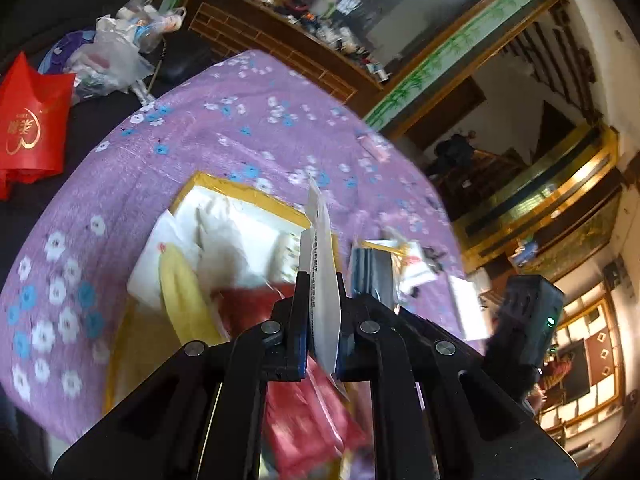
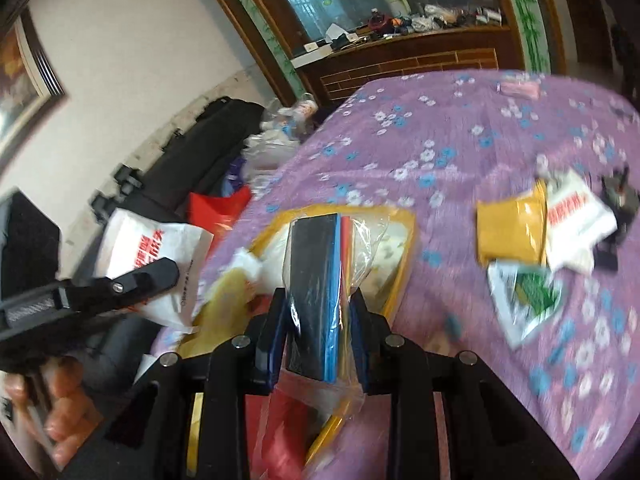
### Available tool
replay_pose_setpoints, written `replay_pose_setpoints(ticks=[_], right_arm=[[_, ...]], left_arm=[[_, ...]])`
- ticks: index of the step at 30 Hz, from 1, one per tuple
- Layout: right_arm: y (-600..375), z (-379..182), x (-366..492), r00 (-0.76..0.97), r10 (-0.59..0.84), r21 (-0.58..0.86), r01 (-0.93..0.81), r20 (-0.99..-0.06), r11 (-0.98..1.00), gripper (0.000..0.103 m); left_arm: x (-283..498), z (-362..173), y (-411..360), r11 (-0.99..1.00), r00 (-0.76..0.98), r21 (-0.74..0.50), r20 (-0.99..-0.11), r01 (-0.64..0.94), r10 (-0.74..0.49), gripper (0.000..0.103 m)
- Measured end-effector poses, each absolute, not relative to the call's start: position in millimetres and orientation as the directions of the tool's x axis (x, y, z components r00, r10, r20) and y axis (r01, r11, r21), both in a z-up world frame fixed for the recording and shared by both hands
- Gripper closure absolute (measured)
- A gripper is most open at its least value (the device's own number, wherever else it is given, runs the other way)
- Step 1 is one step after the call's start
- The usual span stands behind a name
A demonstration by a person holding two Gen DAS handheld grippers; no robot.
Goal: Organize soft objects
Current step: 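Carry the paper packet and striped pouch over the white tray and release both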
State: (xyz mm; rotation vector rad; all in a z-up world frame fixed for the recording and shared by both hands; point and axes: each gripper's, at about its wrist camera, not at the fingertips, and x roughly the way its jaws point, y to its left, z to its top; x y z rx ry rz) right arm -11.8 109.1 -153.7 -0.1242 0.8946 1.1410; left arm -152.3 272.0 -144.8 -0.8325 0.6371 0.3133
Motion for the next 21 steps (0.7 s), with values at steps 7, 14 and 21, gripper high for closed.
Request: replay_pose_setpoints(ticks=[7,14,21], right_arm=[[133.6,-176.0,-13.3,0.138,0.680,0.291,-0.829,-0.721,0.477,0.072],[128.0,-177.2,-9.7,0.098,0.710,0.346,-0.821,-0.697,0.453,0.052],[84.4,-159.6,-9.4,0.065,0.797,0.446,-0.800,-0.600,0.401,0.036]], left_arm=[[-125.3,-192.4,303.5,0.596,0.706,-0.583,-0.707,-0.552,-0.038,0.094],[-143.3,-197.7,306.2,0.538,0.744,-0.647,-0.666,-0.541,-0.052,0.050],[-161.4,-170.5,272.8,0.588,0.737,-0.586,-0.675,-0.558,0.027,0.043]])
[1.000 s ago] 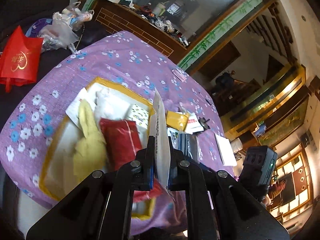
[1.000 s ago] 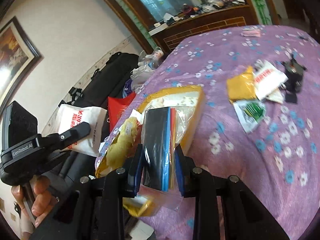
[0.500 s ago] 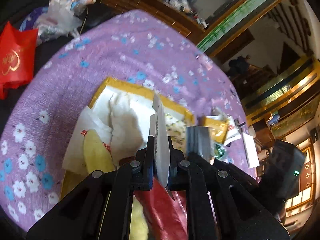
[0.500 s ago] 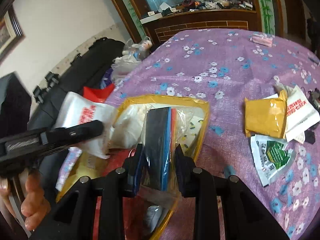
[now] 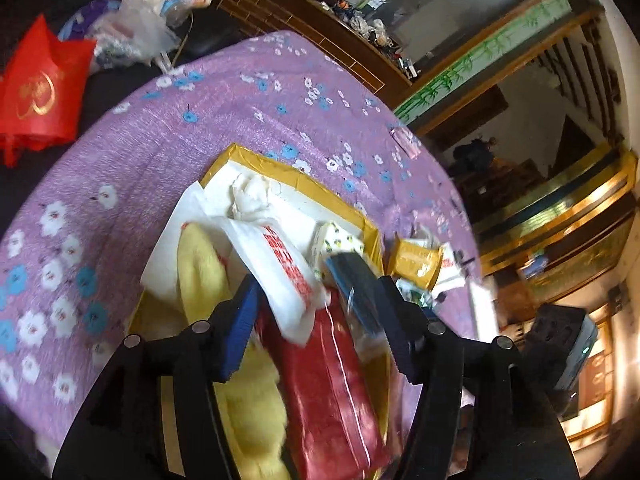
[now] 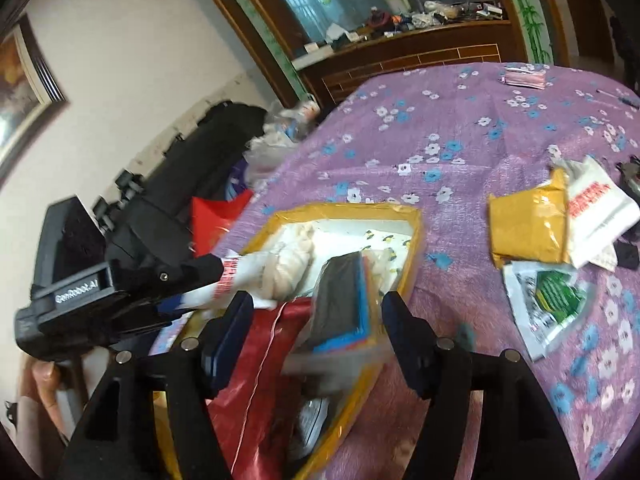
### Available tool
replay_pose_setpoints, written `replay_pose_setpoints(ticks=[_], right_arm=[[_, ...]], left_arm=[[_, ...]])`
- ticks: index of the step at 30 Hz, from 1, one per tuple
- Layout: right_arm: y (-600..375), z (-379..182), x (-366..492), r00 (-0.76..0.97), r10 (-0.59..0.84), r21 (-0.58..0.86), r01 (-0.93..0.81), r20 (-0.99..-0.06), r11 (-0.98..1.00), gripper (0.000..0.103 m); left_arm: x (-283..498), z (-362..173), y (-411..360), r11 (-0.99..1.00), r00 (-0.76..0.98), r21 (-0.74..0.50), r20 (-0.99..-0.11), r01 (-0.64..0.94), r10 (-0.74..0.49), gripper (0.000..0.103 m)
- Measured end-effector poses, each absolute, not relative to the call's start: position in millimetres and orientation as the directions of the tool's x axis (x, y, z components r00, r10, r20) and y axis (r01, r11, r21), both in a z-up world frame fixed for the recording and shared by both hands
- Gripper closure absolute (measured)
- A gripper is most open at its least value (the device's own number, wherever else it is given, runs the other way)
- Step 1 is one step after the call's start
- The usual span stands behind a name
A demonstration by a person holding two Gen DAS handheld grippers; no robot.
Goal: Organize soft objects
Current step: 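Carry the paper packet and striped pouch over the white tray and release both, then grasp the yellow envelope with the left tool while the right tool grasps a white printed packet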
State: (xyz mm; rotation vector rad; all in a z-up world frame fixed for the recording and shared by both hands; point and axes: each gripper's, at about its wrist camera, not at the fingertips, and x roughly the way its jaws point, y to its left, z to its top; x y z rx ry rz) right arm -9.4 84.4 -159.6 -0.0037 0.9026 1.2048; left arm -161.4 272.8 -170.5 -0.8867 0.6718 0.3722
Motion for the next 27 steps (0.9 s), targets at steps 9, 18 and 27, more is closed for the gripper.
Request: replay_pose_setpoints(ticks=[9,18,27], right_arm=[[4.2,-154.7,28.4,0.061,0.837,0.547,-0.731,-0.543,0.408,0.036],[-47.1,-154.4,80.9,0.125,0.840,0.598,-0.647,-0.529,0.473,0.036],[-33.9,-164.2,154.5,0.133,0.818,0.631,-0.571,-0.560,0.525,0.037]], left_arm=[[-156.4,-141.6,196.0,0.709,0.690,-0.441,-0.718,-0.550,0.089,0.042],[-93.4,-132.8,148.4,0.745,0.707,-0.482,-0.707,-0.461,-0.020,0.042],[-23.1,-149.5,151.1,0.733,0.642,-0.456,-0.766,-0.505,-0.035,0.042]])
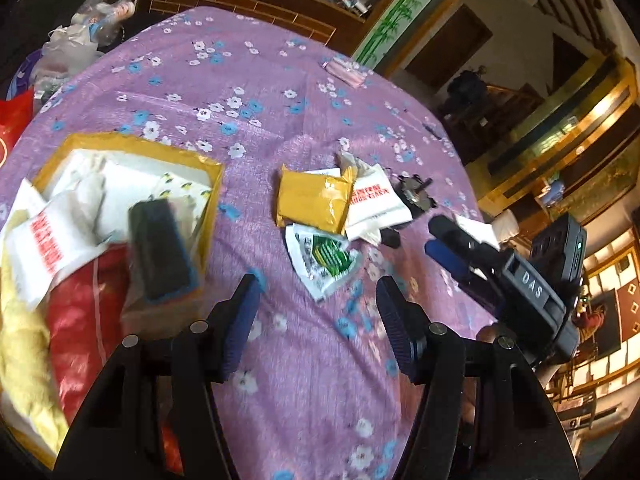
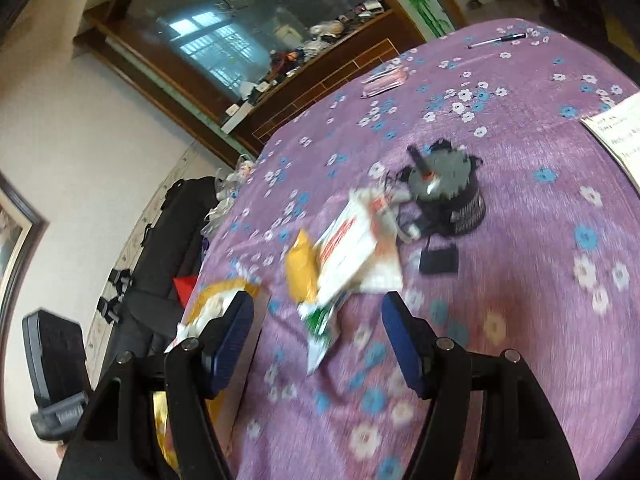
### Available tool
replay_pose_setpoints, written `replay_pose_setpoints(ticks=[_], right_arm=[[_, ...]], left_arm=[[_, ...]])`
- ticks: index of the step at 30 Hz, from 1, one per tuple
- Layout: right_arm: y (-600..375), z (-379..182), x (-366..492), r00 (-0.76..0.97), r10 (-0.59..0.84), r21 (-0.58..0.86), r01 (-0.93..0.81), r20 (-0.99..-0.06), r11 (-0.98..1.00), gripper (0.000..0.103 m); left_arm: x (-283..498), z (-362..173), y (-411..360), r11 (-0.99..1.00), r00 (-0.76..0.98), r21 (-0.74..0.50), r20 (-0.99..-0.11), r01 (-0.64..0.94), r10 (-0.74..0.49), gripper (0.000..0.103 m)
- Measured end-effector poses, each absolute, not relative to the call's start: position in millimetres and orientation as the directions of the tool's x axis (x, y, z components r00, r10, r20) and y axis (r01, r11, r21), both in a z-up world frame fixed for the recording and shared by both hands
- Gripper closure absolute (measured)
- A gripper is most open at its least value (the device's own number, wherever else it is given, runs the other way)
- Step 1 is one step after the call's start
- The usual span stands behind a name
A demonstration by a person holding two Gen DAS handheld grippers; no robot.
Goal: Organize soft objects
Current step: 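Grasp the yellow envelope with the left tool while the right tool grasps a white printed packet, then carry the yellow envelope and white packet over the white tray and release both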
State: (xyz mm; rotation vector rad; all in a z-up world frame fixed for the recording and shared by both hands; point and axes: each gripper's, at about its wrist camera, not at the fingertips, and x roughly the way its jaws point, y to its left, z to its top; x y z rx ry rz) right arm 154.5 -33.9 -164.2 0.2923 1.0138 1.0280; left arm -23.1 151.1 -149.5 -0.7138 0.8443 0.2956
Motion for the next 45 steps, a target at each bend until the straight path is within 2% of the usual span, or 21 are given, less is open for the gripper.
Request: replay_pose_setpoints(ticks=[4,6,8,10,15,21,24,27,29,30,31,32,38,41,45], right_arm=[[-9.8,-176.8,177.6,0.173,0.793,0.575,-0.601,-0.584,0.555,0.037],[-5.2,-187.6,184.3,0.170,0.795,0.585,-0.591,-0.582,0.555,0.042],[-4.3,-197.8,187.6,0.114,0.829,0.640,-0.582,-0.547,0.502,0.050],[-4.6,-199.6,188.7,0.108,0.827,0.645,-0.574,-0.552,0.505,0.053],[-1.4,-201.1,186.1,0.083,0.809,0.630,-0.582,-0.582,0.514,0.078],[1.1,-206.6,186.6,0.047,0.798,0.640,-0.571,-0.600,0.514,0.092],[-0.5,-208.8,189.2,0.036,0.801,0.653,-0.557,-0.597,0.512,0.092],[0.0,-206.7,187.7,0.044,0.797,0.642,-0.567,-0.603,0.516,0.092],[0.5,-205.7,186.5,0.047,0.796,0.635,-0.574,-0.604,0.516,0.092],[1.5,-205.4,185.8,0.048,0.795,0.633,-0.577,-0.605,0.517,0.092],[1.9,-205.5,185.4,0.047,0.794,0.632,-0.578,-0.606,0.516,0.092],[1.9,-206.0,185.3,0.046,0.794,0.632,-0.578,-0.606,0.516,0.092],[3.0,-205.8,182.9,0.045,0.792,0.625,-0.588,-0.609,0.514,0.092],[4.3,-202.4,179.2,0.047,0.796,0.616,-0.606,-0.604,0.503,0.093],[0.3,-192.9,171.1,0.060,0.825,0.603,-0.653,-0.562,0.458,0.098]], left_arm=[[11.1,-155.1,158.1,0.741,0.634,-0.440,-0.773,-0.508,-0.025,0.042],[26.2,-160.2,162.2,0.740,0.616,-0.430,-0.787,-0.518,-0.026,0.042],[43.2,-167.9,168.8,0.739,0.590,-0.424,-0.806,-0.524,-0.044,0.042],[59.2,-173.9,176.2,0.737,0.575,-0.420,-0.817,-0.530,-0.052,0.042],[90.0,-189.0,188.6,0.710,0.524,-0.398,-0.850,-0.581,-0.047,0.042],[109.8,-198.6,170.6,0.747,0.469,-0.297,-0.883,-0.595,0.022,0.041],[110.3,-204.9,173.5,0.738,0.426,-0.243,-0.902,-0.630,0.067,0.039],[104.3,-209.1,182.3,0.709,0.445,-0.273,-0.893,-0.650,0.065,0.039],[99.7,-207.0,185.1,0.704,0.443,-0.258,-0.892,-0.662,0.091,0.049],[99.6,-204.8,183.9,0.715,0.430,-0.228,-0.896,-0.661,0.112,0.065],[99.2,-202.4,181.6,0.729,0.406,-0.179,-0.902,-0.661,0.147,0.074],[95.1,-201.2,183.5,0.734,0.389,-0.146,-0.905,-0.663,0.171,0.076],[57.6,-200.3,200.8,0.670,0.433,-0.247,-0.893,-0.700,0.123,0.079],[43.0,-193.3,198.9,0.652,0.513,-0.371,-0.858,-0.661,0.032,0.079],[14.8,-172.7,183.0,0.652,0.585,-0.443,-0.811,-0.615,0.000,0.079]])
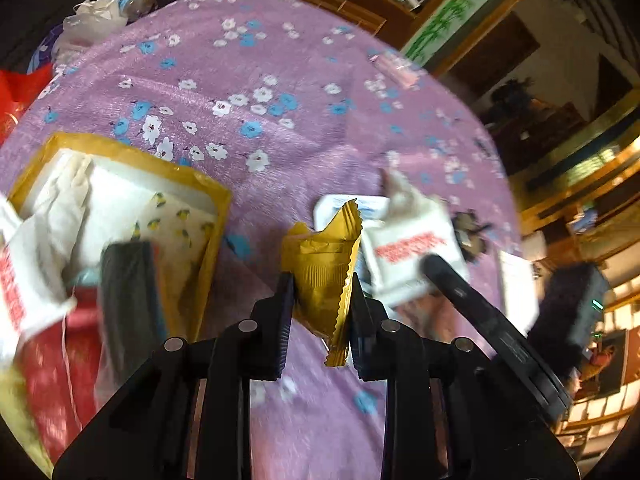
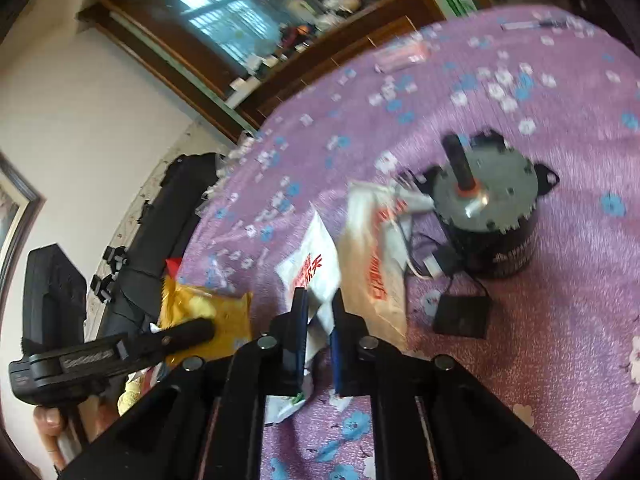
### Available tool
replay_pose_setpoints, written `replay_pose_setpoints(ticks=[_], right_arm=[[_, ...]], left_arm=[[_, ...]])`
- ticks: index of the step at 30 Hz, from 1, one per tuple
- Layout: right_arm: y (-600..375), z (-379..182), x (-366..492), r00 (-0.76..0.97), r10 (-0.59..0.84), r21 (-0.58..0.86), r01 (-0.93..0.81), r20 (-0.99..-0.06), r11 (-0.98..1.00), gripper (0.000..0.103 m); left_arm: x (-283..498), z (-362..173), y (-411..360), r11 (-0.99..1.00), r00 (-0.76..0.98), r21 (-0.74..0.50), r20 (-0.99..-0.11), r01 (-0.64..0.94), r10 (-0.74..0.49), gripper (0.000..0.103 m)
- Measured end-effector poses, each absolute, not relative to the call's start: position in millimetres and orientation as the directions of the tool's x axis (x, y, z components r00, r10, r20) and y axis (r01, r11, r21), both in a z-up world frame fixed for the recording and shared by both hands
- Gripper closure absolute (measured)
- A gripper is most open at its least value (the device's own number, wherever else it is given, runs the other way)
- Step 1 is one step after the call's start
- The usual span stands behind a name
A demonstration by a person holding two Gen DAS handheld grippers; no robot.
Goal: Organize soft objects
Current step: 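Carry the yellow envelope and white packet over the white tray and release both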
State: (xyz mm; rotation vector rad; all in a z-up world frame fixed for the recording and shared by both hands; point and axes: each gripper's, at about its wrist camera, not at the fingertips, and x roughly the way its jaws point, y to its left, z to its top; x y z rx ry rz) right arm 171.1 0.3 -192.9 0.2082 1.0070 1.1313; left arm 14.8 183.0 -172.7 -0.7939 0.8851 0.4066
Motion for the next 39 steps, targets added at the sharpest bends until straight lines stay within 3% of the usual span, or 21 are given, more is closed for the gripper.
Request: replay_pose_setpoints(ticks=[5,12,17,28,39], right_arm=[[-3.0,-192.1,160.9,0.071,0.838,0.582,-0.688,-0.540,0.433,0.099],[-22.8,-164.8,132.0,0.109,0.882,0.604,-0.691,-0.458,0.398,0.100],[-17.8,-141.2,94.6,0.036,0.919,0.663,-0.681,-0.392,0.310,0.100],[91.3,-147.8,58.3,-0.130,0.856,0.686,-0.663,-0.501,0.301,0.100],[141.7,-176.1,61.9,-0.106,0.775,0.628,-0.658,-0.623,0.415,0.096]], left_arm=[[-39.9,-146.0,173.8,0.623,0.682,-0.554,-0.730,-0.552,-0.044,0.079],[-140.9,-123.6,188.3,0.551,0.758,-0.621,-0.651,-0.557,0.033,0.079],[-183.4,-124.1,210.4,0.504,0.794,-0.668,-0.605,-0.548,0.062,0.079],[-175.3,-147.9,264.3,0.481,0.824,-0.719,-0.567,-0.503,0.014,0.079],[-148.7,-181.3,302.6,0.437,0.804,-0.724,-0.595,-0.534,-0.002,0.078]])
